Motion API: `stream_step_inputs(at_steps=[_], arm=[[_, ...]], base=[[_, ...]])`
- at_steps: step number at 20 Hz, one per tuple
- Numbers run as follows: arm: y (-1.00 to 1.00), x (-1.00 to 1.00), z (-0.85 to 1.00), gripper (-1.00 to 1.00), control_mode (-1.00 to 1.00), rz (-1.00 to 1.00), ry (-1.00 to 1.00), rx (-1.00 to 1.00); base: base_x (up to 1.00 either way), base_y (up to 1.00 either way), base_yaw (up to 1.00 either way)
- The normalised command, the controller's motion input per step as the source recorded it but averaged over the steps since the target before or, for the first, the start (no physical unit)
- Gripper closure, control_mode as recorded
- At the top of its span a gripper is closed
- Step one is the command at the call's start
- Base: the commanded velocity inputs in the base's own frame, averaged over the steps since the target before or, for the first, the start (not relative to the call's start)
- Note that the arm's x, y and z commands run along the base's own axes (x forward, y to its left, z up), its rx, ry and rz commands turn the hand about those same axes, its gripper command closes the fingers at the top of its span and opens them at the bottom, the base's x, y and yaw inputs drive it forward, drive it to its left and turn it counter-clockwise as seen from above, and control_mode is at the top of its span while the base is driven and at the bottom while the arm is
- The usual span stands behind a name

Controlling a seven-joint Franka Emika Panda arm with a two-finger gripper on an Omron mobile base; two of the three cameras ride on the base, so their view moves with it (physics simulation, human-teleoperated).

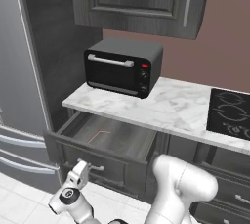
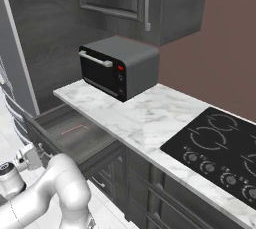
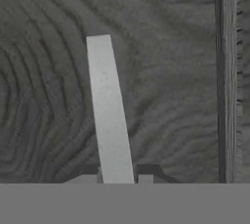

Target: Take a straw from the drawer in front and place it inside the glass cup on the dining counter.

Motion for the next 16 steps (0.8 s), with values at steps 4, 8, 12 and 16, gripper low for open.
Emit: stream_step_inputs(at_steps=[4,8,12,16], arm=[[0.81,-0.43,0.0,1.0,-1.0,0.0,0.0,0.0],[0.82,-0.39,0.0,1.0,-1.0,0.0,0.0,0.0],[0.74,-0.14,0.0,-1.0,-1.0,0.0,0.0,0.0],[0.16,0.0,0.22,-1.0,-1.0,-0.01,0.12,0.03]], base=[[0.0,0.0,0.0],[0.0,0.0,0.0],[0.0,0.0,0.0],[0.0,0.0,0.0]])
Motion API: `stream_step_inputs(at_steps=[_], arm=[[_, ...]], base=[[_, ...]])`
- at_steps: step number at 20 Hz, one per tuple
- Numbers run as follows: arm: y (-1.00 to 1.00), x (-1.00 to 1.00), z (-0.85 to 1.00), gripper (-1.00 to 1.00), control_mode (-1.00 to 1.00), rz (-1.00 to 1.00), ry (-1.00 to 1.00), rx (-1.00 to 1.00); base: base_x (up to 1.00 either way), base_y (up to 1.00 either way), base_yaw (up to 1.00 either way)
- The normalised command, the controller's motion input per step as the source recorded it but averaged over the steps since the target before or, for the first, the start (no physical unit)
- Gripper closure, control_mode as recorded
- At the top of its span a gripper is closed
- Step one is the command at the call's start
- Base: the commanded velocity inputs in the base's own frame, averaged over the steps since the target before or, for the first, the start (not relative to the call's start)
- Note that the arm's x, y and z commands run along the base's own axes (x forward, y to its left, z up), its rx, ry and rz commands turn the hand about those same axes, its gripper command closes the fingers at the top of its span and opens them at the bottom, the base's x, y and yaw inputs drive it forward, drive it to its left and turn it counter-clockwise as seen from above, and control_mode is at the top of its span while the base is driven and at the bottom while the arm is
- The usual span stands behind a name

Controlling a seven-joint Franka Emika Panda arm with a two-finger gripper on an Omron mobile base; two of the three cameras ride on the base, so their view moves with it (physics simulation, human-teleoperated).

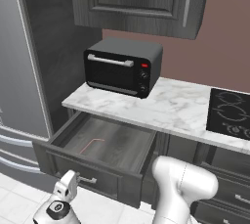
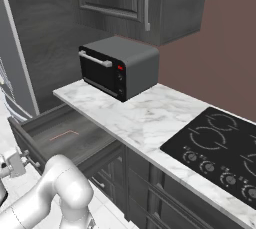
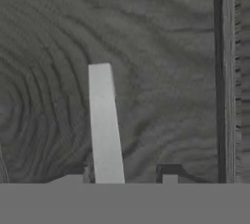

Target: Take a straw from the drawer in front and place it inside the glass cup on the dining counter.

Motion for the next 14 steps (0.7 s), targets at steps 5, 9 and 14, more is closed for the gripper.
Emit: stream_step_inputs(at_steps=[5,9,14], arm=[[0.1,-0.08,0.36,-1.0,-1.0,0.0,0.36,0.19],[0.08,-0.42,0.65,-1.0,-1.0,0.0,0.37,0.3],[0.0,-0.42,0.99,-1.0,-1.0,0.0,0.09,0.29]], base=[[0.0,0.0,0.0],[0.0,0.0,0.0],[0.0,0.0,0.0]])
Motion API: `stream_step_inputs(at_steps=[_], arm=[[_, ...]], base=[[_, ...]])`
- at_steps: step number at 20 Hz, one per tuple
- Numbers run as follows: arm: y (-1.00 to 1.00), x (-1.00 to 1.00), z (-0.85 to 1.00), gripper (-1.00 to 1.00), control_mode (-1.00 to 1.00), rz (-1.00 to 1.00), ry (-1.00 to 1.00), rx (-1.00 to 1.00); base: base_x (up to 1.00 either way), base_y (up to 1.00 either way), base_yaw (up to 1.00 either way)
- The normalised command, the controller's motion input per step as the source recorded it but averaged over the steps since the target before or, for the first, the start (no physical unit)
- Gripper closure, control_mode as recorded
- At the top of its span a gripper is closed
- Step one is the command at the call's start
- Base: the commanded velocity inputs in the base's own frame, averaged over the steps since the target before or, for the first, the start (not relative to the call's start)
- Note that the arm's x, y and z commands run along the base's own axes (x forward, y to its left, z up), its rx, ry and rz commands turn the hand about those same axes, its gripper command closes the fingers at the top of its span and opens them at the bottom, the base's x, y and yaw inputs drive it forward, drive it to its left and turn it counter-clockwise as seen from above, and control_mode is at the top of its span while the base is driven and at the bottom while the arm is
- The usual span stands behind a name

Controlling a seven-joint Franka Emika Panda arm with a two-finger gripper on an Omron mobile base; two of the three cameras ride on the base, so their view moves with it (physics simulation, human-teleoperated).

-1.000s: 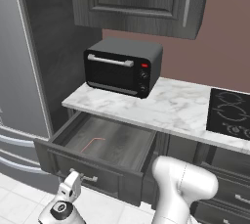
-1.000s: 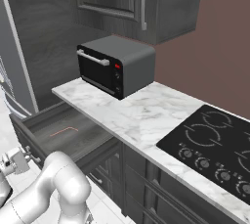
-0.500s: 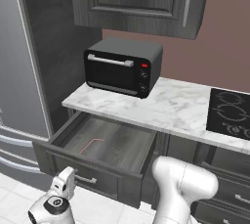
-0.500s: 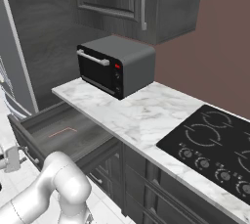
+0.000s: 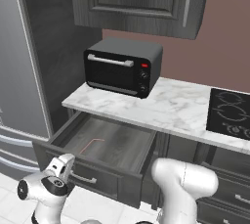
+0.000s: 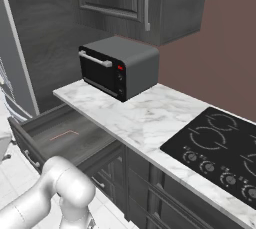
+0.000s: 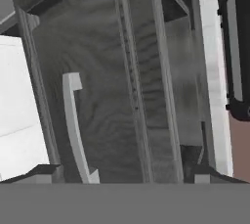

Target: Take a straw from the drawer in front and place it inside the glass cup on the dining counter.

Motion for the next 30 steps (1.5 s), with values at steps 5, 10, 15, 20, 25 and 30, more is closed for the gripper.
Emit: stream_step_inputs(at_steps=[5,10,15,20,25,30], arm=[[-0.16,-0.09,1.0,-1.0,-1.0,0.0,0.0,0.3],[-0.32,0.0,1.0,-1.0,-1.0,-0.02,0.0,0.32],[-0.32,0.09,0.96,-1.0,-1.0,-0.04,0.04,0.32],[-0.32,0.57,0.54,-1.0,-1.0,-0.06,0.19,0.2],[-0.14,0.6,0.14,-1.0,-1.0,-0.2,0.21,0.17],[0.04,0.34,-0.04,-1.0,-1.0,-0.31,0.19,0.09]], base=[[0.0,0.0,0.0],[0.0,0.0,0.0],[0.0,0.0,0.0],[0.0,0.0,0.0],[0.0,0.0,0.0],[0.0,0.0,0.0]])
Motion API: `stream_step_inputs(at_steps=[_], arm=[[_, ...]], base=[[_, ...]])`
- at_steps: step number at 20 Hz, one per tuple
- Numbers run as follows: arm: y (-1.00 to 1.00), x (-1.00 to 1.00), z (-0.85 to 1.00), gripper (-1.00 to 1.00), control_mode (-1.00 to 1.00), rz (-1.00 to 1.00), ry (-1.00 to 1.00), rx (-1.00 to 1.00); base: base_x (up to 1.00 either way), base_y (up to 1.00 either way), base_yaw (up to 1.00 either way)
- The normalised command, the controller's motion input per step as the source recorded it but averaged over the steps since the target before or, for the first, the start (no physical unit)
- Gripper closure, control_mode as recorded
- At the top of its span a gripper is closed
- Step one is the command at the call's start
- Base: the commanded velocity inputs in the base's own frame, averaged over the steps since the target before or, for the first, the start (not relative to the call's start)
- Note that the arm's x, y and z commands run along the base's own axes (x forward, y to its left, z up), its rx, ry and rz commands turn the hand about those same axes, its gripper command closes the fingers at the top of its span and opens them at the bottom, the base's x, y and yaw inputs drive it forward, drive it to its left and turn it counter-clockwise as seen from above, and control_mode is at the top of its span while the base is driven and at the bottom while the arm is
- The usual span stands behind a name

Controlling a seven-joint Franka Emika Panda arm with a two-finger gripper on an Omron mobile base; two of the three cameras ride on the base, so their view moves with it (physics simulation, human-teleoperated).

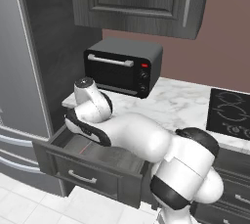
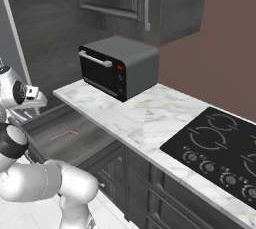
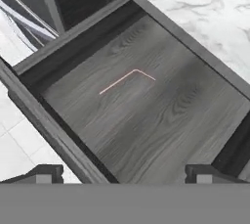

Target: Take a straw from the drawer in front and place it inside the glass cup on the dining counter.

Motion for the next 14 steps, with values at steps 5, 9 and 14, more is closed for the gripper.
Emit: stream_step_inputs(at_steps=[5,9,14], arm=[[0.02,0.32,-0.14,-1.0,-1.0,-0.41,0.18,0.06],[0.0,0.45,-0.18,-1.0,-1.0,-0.37,0.24,0.05],[0.0,0.3,-0.3,-1.0,-1.0,-0.28,0.24,0.06]], base=[[0.0,0.0,0.0],[0.0,0.0,0.0],[0.0,0.0,0.0]])
